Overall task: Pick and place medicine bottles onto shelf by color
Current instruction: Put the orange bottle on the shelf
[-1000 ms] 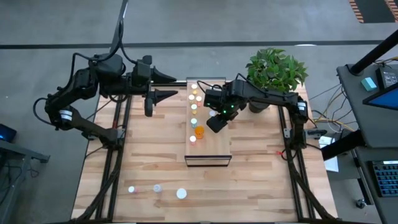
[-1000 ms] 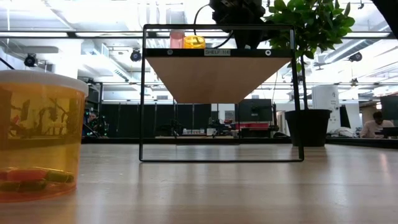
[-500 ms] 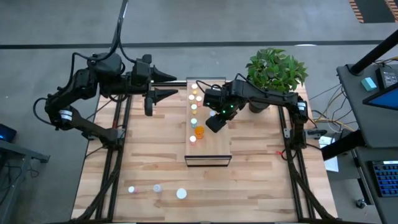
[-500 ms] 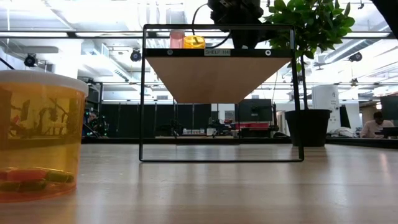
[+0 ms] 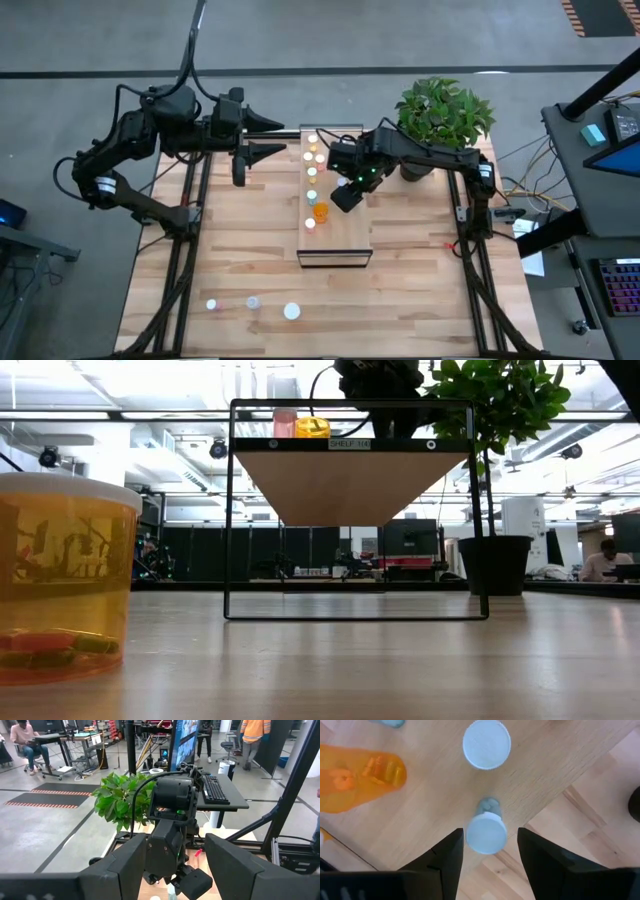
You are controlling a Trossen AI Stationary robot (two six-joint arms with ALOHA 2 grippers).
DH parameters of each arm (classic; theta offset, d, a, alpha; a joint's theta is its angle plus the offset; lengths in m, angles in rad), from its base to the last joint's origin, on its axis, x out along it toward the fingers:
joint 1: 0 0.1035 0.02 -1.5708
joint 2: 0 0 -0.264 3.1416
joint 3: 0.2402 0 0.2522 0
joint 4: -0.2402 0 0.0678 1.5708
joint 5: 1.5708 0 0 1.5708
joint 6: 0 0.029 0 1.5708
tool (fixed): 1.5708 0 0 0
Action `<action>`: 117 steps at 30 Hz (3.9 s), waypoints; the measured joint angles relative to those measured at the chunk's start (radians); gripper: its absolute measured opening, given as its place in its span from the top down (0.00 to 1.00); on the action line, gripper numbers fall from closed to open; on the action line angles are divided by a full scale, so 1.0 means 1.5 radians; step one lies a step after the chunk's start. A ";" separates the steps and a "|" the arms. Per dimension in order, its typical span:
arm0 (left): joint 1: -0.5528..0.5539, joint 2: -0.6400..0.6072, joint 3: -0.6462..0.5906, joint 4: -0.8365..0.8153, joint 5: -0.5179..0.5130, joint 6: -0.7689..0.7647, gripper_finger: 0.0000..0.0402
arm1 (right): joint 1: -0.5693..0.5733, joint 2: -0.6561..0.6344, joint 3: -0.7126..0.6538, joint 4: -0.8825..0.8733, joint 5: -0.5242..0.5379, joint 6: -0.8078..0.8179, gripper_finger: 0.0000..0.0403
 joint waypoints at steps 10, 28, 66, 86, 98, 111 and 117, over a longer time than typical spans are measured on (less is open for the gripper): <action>-0.037 0.000 0.000 0.001 0.011 -0.055 0.53 | 0.085 -0.068 0.072 0.037 0.109 -0.051 0.59; -0.346 0.125 -0.002 -0.051 0.041 -0.414 0.53 | 0.432 -0.368 -0.417 0.609 0.324 -0.257 0.63; -0.529 0.446 -0.076 -0.229 -0.124 -0.534 0.53 | 0.518 -0.499 -0.845 1.224 0.396 -0.355 0.84; -0.524 0.443 -0.109 -0.189 -0.141 -0.558 0.36 | 0.518 -0.486 -0.845 1.237 0.413 -0.358 0.85; -0.523 0.425 -0.206 -0.067 -0.157 -0.503 0.27 | 0.518 -0.486 -0.849 1.232 0.413 -0.339 0.85; -0.525 0.393 -0.299 0.009 -0.137 -0.489 0.27 | 0.518 -0.486 -0.850 1.221 0.413 -0.313 0.85; -0.525 0.392 -0.314 0.015 -0.138 -0.489 0.27 | 0.518 -0.486 -0.850 1.218 0.413 -0.297 0.85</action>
